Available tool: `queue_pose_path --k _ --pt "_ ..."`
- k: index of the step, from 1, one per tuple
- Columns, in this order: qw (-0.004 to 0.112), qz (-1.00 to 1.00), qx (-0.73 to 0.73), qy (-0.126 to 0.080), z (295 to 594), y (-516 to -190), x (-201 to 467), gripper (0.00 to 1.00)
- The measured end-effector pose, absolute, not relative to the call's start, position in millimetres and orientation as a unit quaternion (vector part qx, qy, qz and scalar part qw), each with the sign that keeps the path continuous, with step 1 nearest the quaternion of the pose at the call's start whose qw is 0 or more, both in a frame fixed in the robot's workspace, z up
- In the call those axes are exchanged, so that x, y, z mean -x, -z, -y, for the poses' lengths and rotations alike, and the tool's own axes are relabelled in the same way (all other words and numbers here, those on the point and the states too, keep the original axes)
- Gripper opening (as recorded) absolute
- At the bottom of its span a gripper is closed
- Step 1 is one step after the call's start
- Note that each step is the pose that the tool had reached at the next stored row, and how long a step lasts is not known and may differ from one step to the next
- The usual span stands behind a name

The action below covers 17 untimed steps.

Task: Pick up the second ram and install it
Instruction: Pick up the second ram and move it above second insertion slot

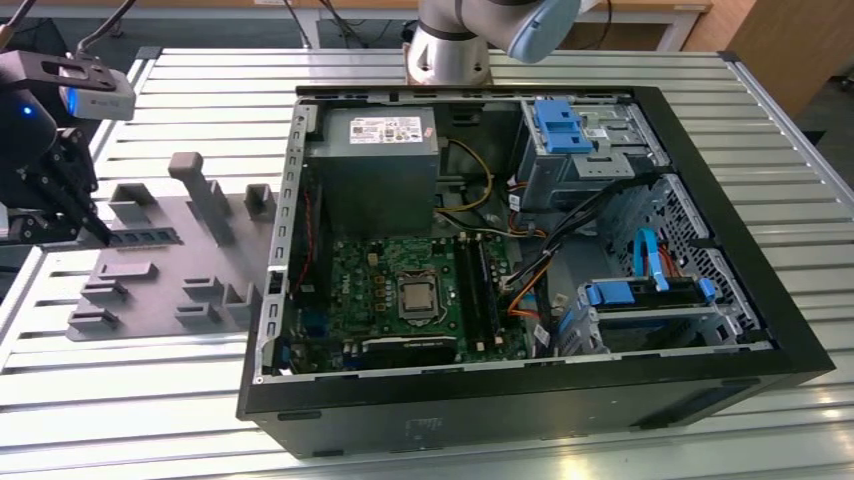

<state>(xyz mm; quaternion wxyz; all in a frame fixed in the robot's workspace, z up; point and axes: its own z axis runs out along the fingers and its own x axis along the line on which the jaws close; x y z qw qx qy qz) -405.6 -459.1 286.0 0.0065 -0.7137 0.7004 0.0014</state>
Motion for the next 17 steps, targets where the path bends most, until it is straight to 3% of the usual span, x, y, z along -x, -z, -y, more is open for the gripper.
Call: queue_pose_path --k 17 --pt "0.006 -0.700 0.714 -0.001 459.1 -296.0 405.6 0.14"
